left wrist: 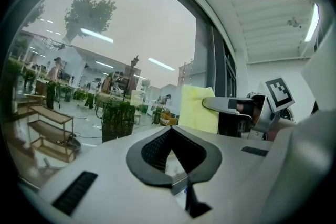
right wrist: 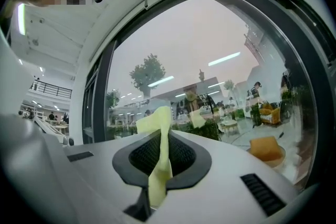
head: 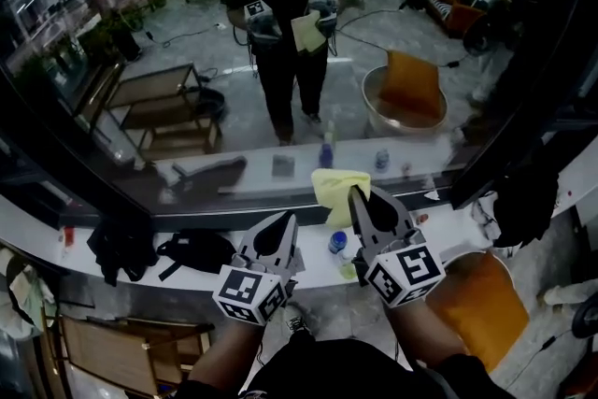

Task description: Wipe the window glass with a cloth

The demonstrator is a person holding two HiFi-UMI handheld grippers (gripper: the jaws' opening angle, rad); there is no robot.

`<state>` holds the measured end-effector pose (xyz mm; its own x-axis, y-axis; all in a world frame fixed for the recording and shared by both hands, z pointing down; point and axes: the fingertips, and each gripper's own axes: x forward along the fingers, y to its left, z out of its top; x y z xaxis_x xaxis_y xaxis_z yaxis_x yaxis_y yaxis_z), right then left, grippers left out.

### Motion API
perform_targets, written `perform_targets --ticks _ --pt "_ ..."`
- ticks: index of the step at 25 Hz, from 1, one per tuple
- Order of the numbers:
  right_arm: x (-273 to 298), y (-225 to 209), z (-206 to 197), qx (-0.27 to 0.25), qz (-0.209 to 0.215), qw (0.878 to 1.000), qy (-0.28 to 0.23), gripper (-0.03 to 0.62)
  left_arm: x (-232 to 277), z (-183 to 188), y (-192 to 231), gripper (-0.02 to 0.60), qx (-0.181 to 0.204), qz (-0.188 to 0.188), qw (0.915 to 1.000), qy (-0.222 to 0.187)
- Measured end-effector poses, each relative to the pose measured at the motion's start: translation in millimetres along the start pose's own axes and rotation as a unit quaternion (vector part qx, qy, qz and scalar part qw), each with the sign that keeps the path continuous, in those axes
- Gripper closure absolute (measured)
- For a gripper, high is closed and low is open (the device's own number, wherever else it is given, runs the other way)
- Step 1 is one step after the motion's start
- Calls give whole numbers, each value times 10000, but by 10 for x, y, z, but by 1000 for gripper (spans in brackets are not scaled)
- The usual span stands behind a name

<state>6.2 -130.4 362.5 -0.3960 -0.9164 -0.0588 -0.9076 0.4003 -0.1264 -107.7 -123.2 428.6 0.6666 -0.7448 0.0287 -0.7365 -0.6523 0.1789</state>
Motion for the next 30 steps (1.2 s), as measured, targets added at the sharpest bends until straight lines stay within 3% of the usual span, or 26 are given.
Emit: perform_targets --ticks 17,24,30 --pt "1558 502 301 66 -35 9982 -592 556 -246 236 1227 577 -1 290 9994 -188" --pt "2046 541 352 68 -153 9975 -690 556 -313 335 1572 577 37 398 9989 -245" --pt "2370 413 302 -21 -272 9980 -578 556 -298 390 1632 577 73 432 9988 -230"
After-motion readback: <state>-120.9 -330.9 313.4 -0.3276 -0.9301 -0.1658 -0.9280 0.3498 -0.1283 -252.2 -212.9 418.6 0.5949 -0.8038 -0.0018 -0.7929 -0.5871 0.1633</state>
